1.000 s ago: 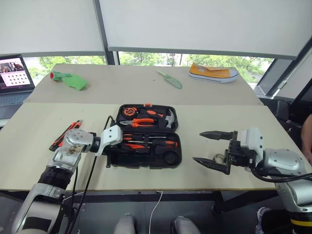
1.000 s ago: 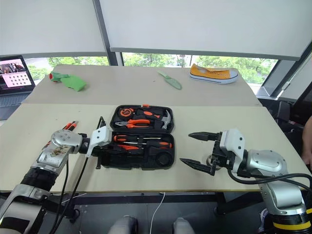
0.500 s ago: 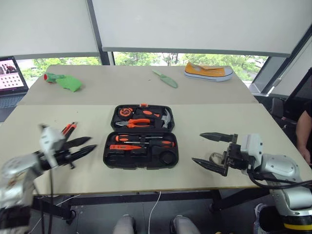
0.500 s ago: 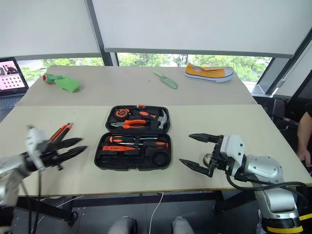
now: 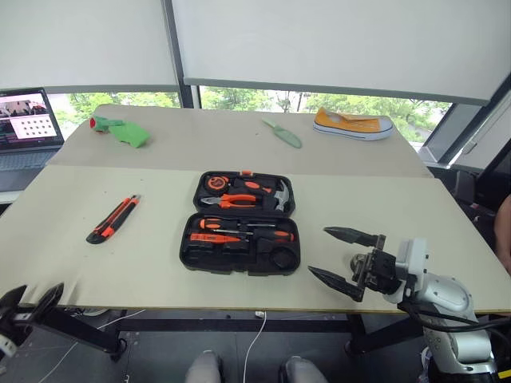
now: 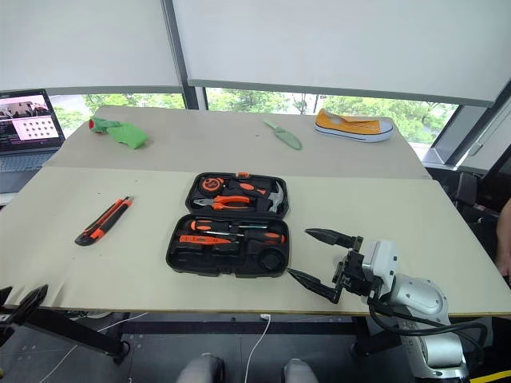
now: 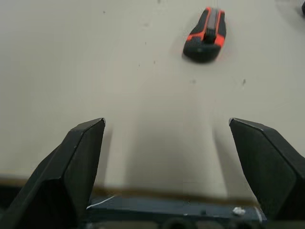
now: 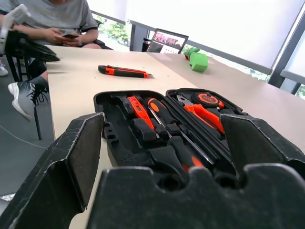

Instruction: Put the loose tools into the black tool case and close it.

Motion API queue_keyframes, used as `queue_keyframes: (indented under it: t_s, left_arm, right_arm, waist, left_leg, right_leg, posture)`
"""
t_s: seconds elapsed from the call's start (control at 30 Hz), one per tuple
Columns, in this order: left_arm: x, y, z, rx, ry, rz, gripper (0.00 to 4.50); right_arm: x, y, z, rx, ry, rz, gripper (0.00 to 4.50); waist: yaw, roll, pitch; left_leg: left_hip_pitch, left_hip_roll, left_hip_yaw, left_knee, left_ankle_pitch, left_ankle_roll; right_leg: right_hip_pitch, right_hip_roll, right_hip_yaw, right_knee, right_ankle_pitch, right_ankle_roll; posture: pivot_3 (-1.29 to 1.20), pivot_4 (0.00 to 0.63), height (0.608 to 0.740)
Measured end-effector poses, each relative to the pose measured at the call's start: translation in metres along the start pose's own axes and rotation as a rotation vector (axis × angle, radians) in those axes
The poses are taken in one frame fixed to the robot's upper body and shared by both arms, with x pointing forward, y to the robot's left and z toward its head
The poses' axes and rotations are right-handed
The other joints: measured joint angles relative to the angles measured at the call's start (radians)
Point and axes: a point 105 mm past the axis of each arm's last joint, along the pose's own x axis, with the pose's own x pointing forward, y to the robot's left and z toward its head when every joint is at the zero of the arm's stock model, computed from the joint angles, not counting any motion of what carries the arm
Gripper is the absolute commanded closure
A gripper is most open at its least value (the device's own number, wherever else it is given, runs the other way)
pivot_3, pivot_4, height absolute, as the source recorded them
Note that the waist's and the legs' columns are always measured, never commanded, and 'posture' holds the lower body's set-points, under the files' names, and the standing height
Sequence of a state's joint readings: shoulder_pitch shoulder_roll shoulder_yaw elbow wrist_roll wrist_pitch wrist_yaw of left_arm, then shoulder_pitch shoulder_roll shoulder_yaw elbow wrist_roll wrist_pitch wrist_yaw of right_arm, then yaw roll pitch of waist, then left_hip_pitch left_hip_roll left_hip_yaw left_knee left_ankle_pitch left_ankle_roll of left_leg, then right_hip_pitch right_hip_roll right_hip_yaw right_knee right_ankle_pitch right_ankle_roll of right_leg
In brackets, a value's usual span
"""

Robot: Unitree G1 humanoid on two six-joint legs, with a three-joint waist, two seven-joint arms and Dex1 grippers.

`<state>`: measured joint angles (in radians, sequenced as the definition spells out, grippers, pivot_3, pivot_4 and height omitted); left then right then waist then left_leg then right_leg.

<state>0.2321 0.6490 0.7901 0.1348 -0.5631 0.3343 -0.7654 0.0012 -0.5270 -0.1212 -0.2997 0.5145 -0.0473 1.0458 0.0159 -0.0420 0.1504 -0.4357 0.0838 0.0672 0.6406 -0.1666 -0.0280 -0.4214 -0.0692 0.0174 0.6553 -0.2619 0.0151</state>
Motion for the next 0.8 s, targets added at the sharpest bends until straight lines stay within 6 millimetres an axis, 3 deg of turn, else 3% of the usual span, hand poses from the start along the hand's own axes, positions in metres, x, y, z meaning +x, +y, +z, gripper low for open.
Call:
queue_keyframes:
  t_s: [0.17,0.23,0.47,0.6,0.7,0.8]
  left_arm:
    - [0.047,-0.018,0.055,0.012,-0.07,-0.077,0.02]
    - [0.063,-0.022,0.065,0.028,-0.035,-0.086,0.02]
    - [0.121,-0.041,0.043,0.049,0.195,-0.097,0.02]
    - [0.136,-0.041,0.037,0.065,0.269,-0.084,0.02]
    - [0.137,-0.039,0.035,0.079,0.294,-0.089,0.71]
    - [0.135,-0.034,0.035,0.099,0.312,-0.09,1.82]
  right_arm:
    - [0.009,-0.002,0.009,-0.035,-0.028,0.024,0.0]
    - [0.012,-0.001,0.011,-0.04,-0.034,0.035,0.0]
    - [0.024,0.001,0.015,-0.04,-0.042,0.073,0.0]
    - [0.031,-0.004,0.024,-0.073,-0.052,0.095,0.0]
    - [0.031,-0.004,0.022,-0.058,-0.043,0.097,0.0]
    - [0.028,-0.004,0.022,-0.049,-0.008,0.122,0.0]
  waist:
    - [-0.004,-0.002,-0.001]
    - [-0.007,-0.002,-0.001]
    - [-0.01,-0.002,-0.001]
    - [-0.017,-0.002,-0.001]
    - [-0.015,-0.002,-0.001]
    - [-0.016,-0.002,-0.001]
  left_leg:
    - [0.0,0.0,0.0,0.0,0.0,0.0]
    - [0.0,0.0,0.0,0.0,0.001,0.001]
    - [-0.004,0.001,-0.001,-0.001,0.005,0.008]
    - [-0.004,0.001,-0.001,-0.002,0.005,0.008]
    - [-0.004,0.001,-0.001,-0.002,0.005,0.008]
    - [-0.004,0.001,-0.001,-0.002,0.005,0.008]
  right_leg:
    - [0.002,0.002,0.001,0.0,0.0,0.0]
    - [0.004,0.002,0.002,0.001,0.003,0.005]
    - [0.0,0.008,0.003,0.002,0.004,0.0]
    - [0.0,0.009,0.004,0.002,0.004,0.0]
    - [0.0,0.009,0.004,0.002,0.004,0.0]
    - [0.0,0.008,0.005,0.002,0.004,0.0]
  posture:
    - [0.0,0.15,0.74]
    - [0.0,0.15,0.74]
    - [0.0,0.15,0.74]
    - [0.0,0.15,0.74]
    - [0.0,0.15,0.74]
    - [0.0,0.15,0.74]
